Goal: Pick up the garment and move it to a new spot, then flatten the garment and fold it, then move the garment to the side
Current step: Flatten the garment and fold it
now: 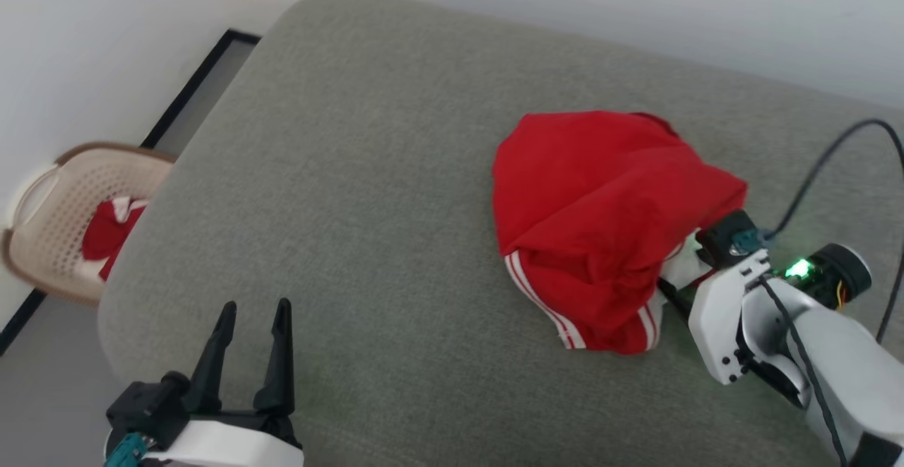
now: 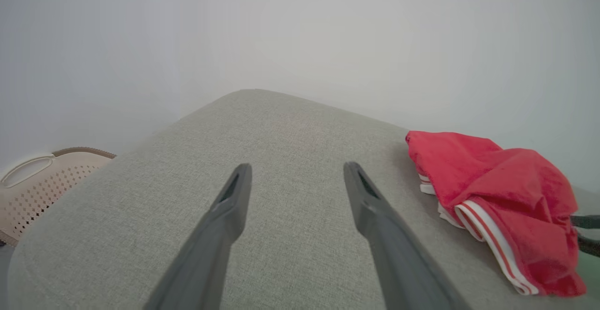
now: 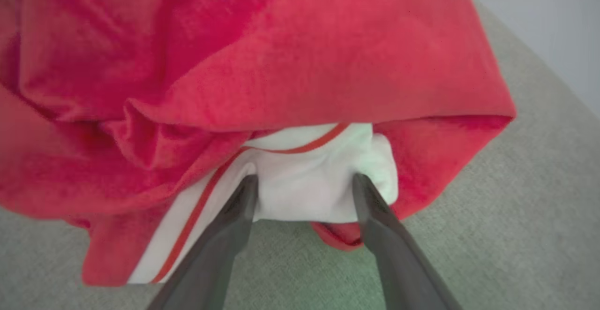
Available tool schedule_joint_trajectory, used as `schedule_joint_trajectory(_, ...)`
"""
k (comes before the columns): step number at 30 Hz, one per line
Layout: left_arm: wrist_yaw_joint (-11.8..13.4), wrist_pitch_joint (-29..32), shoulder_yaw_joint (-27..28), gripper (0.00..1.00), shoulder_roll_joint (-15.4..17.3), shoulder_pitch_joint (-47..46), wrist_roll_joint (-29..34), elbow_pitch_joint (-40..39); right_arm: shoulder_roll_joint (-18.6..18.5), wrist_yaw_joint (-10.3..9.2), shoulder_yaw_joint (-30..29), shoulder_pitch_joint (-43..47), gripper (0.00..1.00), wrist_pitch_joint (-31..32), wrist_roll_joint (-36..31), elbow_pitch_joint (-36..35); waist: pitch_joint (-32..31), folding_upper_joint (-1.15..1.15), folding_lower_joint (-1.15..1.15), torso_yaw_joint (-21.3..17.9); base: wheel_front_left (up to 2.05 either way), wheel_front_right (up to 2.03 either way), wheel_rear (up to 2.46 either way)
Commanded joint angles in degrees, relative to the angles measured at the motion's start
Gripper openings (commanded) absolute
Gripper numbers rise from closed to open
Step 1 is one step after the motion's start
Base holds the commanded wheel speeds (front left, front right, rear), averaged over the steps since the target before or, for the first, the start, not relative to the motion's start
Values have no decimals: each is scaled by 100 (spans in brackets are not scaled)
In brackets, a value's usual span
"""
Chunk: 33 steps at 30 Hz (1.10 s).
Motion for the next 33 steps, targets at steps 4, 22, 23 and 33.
schedule_joint_trajectory(4, -27, -31, -21, 100, -75, -146, -14, 86, -64, -1, 402, -339, 35, 234, -19, 270, 210, 0, 0, 212, 0, 0, 0)
schedule_joint_trajectory(22, -48, -31, 333, 100, -36, 22, -56, 15, -1007, -2, -250, 27, 0, 933, 961, -797, 22, 0, 0, -475, 0, 0, 0)
schedule_joint_trajectory(23, -48, -31, 346, 100, -35, 25, -64, -1, -1076, -2, -461, 186, 0, 1000, 950, -887, 15, 0, 0, -526, 0, 0, 0)
schedule_joint_trajectory(33, -38, -31, 299, 100, 36, -71, -99, -6, -798, -2, -2327, 1970, 0, 1428, 818, -996, 106, 0, 0, -831, 0, 0, 0)
